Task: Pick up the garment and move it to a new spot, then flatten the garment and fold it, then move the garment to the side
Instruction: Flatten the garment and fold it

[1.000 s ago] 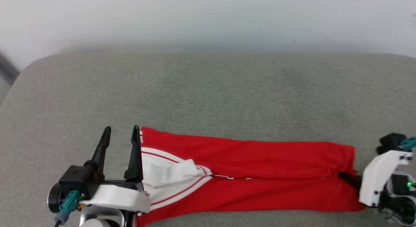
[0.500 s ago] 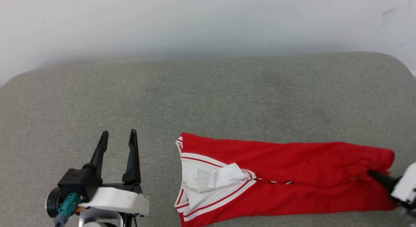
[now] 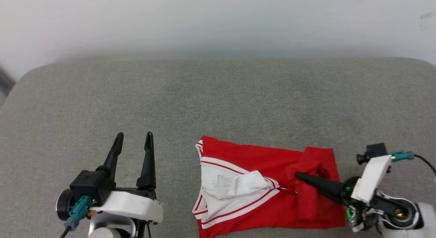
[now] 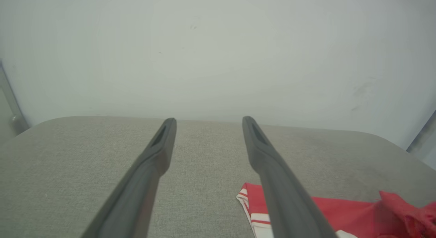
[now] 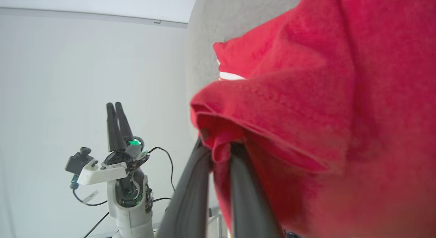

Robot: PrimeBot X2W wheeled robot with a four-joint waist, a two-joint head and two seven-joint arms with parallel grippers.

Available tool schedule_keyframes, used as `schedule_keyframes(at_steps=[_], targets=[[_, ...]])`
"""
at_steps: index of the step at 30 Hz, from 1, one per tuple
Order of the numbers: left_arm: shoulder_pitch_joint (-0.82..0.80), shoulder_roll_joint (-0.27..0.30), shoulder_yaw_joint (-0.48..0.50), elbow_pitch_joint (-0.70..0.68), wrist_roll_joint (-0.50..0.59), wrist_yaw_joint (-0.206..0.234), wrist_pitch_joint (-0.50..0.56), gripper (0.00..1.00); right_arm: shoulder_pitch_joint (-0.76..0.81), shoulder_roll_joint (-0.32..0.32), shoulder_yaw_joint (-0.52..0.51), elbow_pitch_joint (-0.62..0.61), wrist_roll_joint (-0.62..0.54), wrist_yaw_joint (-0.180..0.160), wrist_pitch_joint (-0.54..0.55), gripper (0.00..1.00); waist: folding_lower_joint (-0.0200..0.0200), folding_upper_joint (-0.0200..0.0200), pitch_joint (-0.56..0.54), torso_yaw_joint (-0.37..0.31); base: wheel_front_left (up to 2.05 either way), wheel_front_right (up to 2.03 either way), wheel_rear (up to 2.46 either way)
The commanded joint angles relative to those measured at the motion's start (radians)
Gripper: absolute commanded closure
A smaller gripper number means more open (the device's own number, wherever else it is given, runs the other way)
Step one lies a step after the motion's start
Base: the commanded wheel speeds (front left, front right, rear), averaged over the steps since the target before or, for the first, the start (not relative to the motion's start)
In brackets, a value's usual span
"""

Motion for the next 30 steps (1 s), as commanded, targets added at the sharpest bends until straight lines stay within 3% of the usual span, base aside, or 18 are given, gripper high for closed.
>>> schedule_keyframes(at_steps=[1, 8, 13, 14, 15, 16, 23, 30], targets=[[-0.016, 0.000, -0.003, 0.002, 0.006, -0.004, 0.004, 0.00, -0.016, 0.007, 0.031, 0.017, 0.032, 0.000, -0.019, 1.00, 0.0000, 0.0000, 0.007, 0.016, 0.00, 0.00, 0.00], [-0.038, -0.014, -0.020, 0.020, 0.005, -0.014, 0.002, 0.00, -0.081, 0.005, 0.303, 0.114, 0.193, 0.000, -0.175, 1.00, 0.0000, 0.0000, 0.031, 0.076, 0.00, 0.00, 0.00], [-0.049, -0.019, -0.024, 0.027, 0.000, -0.020, -0.003, 0.00, -0.141, 0.005, 0.442, 0.179, 0.216, 0.000, -0.295, 1.00, 0.0000, 0.0000, 0.053, 0.109, 0.00, 0.00, 0.00], [-0.051, -0.019, -0.024, 0.029, -0.001, -0.023, -0.005, 0.00, -0.151, 0.005, 0.464, 0.193, 0.217, 0.000, -0.313, 0.85, 0.0000, 0.0000, 0.056, 0.114, 0.00, 0.00, 0.00], [-0.051, -0.019, -0.025, 0.032, -0.001, -0.024, -0.006, 0.00, -0.161, 0.005, 0.485, 0.202, 0.212, 0.000, -0.329, 0.54, 0.0000, 0.0000, 0.059, 0.118, 0.00, 0.00, 0.00], [-0.052, -0.019, -0.025, 0.034, -0.002, -0.025, -0.008, 0.00, -0.172, 0.005, 0.502, 0.208, 0.205, 0.000, -0.348, 0.00, 0.0000, 0.0000, 0.061, 0.120, 0.00, 0.00, 0.00], [-0.048, -0.018, -0.017, 0.048, -0.008, -0.021, -0.016, 0.00, -0.219, -0.014, 0.631, 0.203, 0.102, 0.000, -0.410, 0.00, 0.0000, 0.0000, 0.058, 0.113, 0.00, 0.00, 0.00], [-0.040, -0.008, -0.008, 0.048, -0.016, -0.020, -0.017, 0.00, -0.269, -0.130, 0.841, 0.108, -0.142, 0.000, -0.494, 0.00, 0.0000, 0.0000, 0.040, 0.067, 0.00, 0.00, 0.00]])
